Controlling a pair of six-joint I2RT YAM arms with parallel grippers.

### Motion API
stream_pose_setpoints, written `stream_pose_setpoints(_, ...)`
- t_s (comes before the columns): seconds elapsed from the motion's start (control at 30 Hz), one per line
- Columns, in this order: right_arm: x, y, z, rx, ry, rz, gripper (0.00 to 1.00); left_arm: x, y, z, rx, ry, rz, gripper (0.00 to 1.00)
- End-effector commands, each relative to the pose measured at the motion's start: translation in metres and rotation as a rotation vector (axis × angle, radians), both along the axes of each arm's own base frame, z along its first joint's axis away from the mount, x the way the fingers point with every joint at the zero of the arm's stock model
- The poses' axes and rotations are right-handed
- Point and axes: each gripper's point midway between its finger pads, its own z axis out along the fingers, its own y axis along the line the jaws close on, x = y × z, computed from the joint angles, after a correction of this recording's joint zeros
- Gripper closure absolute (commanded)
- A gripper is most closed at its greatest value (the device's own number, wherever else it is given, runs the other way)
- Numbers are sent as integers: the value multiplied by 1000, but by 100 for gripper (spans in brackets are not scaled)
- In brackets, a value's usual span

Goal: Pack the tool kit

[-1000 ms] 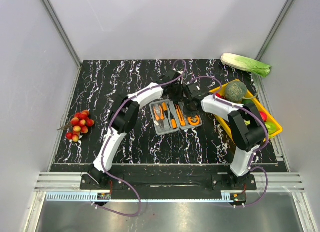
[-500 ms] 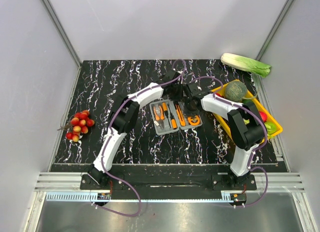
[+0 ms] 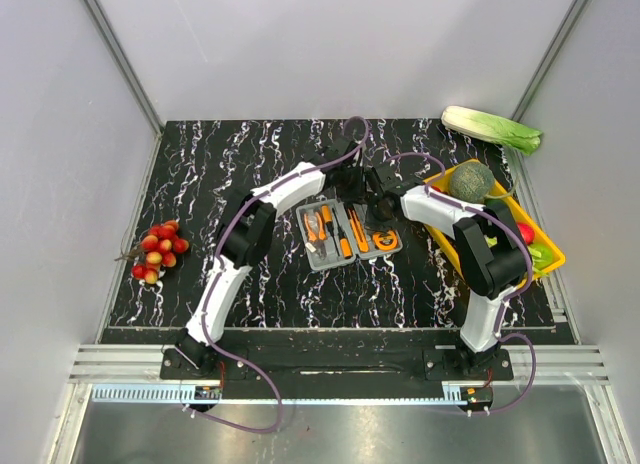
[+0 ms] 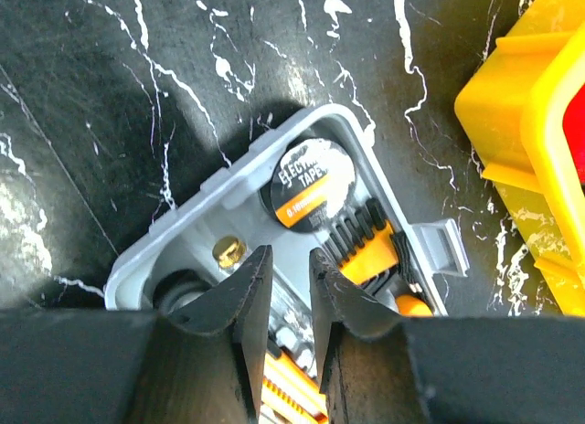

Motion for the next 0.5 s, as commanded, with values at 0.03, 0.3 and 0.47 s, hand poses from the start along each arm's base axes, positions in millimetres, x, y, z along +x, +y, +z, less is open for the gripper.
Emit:
stream_pose_setpoints(0.03,-4,-1,-12,-16,43,-11,100,-4,6,60,-34,-41,39,73)
stream_pose_setpoints(0.3,-5,-2,-13,-23,45,-12,100,-14,13,41,-2,34,75,81)
stream_pose_setpoints(0.47,-6,-2,-15,-25,49,-10,100,-16,15,16,44,72,93,88)
